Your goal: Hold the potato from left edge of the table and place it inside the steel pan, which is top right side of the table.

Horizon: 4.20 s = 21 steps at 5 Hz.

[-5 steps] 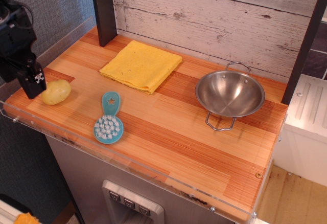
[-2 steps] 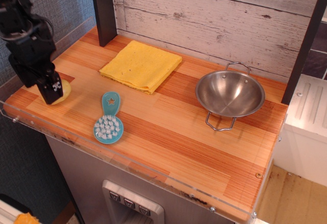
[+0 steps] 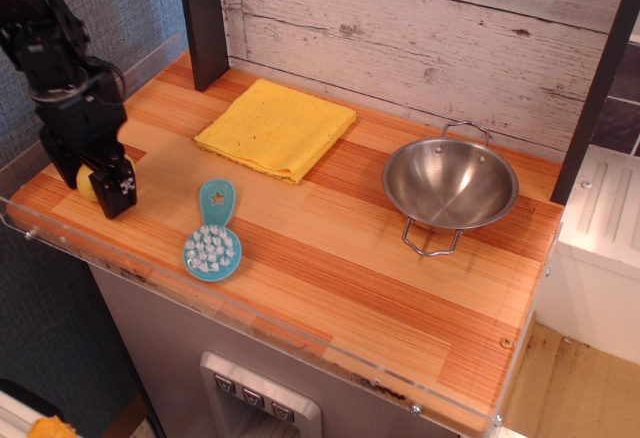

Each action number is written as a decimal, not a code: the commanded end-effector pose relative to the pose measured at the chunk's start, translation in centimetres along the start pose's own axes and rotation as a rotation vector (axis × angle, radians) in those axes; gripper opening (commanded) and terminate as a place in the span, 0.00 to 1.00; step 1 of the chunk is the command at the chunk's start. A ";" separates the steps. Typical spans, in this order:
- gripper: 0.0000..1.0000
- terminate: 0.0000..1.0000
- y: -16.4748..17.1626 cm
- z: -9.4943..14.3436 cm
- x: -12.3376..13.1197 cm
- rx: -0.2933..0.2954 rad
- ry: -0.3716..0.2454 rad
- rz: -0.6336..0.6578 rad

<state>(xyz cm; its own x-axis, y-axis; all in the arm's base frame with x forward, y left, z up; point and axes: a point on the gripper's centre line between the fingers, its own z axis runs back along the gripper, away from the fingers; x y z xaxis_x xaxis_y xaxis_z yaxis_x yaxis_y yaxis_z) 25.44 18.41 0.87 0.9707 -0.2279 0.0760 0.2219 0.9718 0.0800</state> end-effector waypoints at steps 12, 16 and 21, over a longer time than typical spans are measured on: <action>1.00 0.00 -18.6 12.2 8.6 -0.008 -0.198 0.240; 1.00 0.00 -11.0 12.2 1.9 -0.033 -0.048 0.240; 1.00 1.00 -12.9 9.0 5.0 -0.055 0.017 0.149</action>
